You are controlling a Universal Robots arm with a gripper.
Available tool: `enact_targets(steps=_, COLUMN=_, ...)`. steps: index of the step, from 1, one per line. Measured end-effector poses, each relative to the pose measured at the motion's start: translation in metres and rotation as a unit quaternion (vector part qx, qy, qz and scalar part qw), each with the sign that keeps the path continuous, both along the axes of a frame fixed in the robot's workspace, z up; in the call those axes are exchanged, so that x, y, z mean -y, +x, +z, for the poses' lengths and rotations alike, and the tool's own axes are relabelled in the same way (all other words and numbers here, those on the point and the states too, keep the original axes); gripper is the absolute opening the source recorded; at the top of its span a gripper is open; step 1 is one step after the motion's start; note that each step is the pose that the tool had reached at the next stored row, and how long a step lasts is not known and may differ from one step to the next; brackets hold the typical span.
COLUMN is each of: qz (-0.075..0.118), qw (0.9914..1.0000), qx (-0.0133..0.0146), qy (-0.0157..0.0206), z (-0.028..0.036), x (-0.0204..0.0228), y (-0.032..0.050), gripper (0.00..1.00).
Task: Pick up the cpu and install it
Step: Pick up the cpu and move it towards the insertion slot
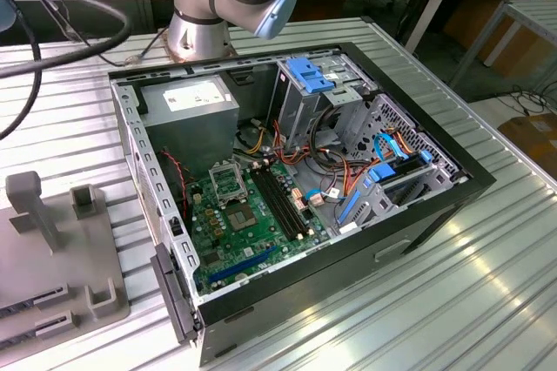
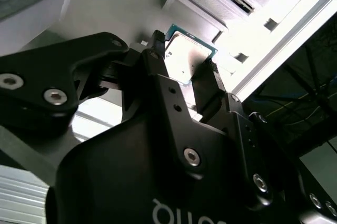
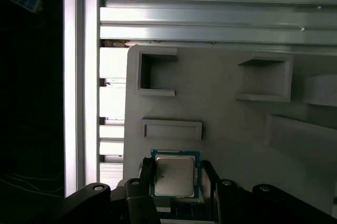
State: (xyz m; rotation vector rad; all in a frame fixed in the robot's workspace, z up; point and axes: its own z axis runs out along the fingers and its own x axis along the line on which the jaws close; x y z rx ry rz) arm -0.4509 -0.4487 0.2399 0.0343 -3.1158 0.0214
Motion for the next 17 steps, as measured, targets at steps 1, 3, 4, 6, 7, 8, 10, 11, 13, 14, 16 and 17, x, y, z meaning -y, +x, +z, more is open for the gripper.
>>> enact_targets(steps=1, qz=0.000, qw=1.00000, qx=-0.0004, qy=0.0001, z=0.0031, x=0.0000, y=0.0000, gripper=0.47)
enact_targets(steps=3, qz=0.000, qw=1.00000, qx=-0.0012, qy=0.0002, z=0.0096, x=0.0000, y=0.0002, gripper=0.47)
enact_targets(steps=4, qz=0.000, qw=1.00000, qx=-0.0017, qy=0.0002, z=0.0122, x=0.0000, y=0.0002, gripper=0.47)
enact_targets(steps=6, qz=0.000, qw=1.00000, qx=-0.0021, qy=0.0003, z=0.0134, x=0.0000, y=0.0003, gripper=0.47)
enact_targets(steps=7, qz=0.000, qw=1.00000, qx=-0.0021, qy=0.0003, z=0.0134, x=0.0000, y=0.0003, gripper=0.47)
enact_targets(steps=8, qz=0.000, qw=1.00000, qx=-0.0022, qy=0.0003, z=0.0133, x=0.0000, y=0.0003, gripper=0.47)
enact_targets(steps=10, qz=0.000, qw=1.00000, qx=-0.0022, qy=0.0003, z=0.0113, x=0.0000, y=0.0003, gripper=0.47)
enact_targets(steps=11, qz=0.000, qw=1.00000, qx=-0.0022, qy=0.0003, z=0.0096, x=0.0000, y=0.0003, gripper=0.47)
enact_targets(steps=13, qz=0.000, qw=1.00000, qx=-0.0022, qy=0.0003, z=0.0059, x=0.0000, y=0.0003, gripper=0.47)
enact_targets(steps=14, qz=0.000, qw=1.00000, qx=-0.0022, qy=0.0002, z=0.0042, x=0.0000, y=0.0003, gripper=0.47)
enact_targets(steps=16, qz=0.000, qw=1.00000, qx=-0.0022, qy=0.0003, z=0.0004, x=0.0000, y=0.0003, gripper=0.47)
enact_targets(steps=17, qz=0.000, qw=1.00000, qx=-0.0022, qy=0.0003, z=-0.0015, x=0.0000, y=0.0003, gripper=0.47)
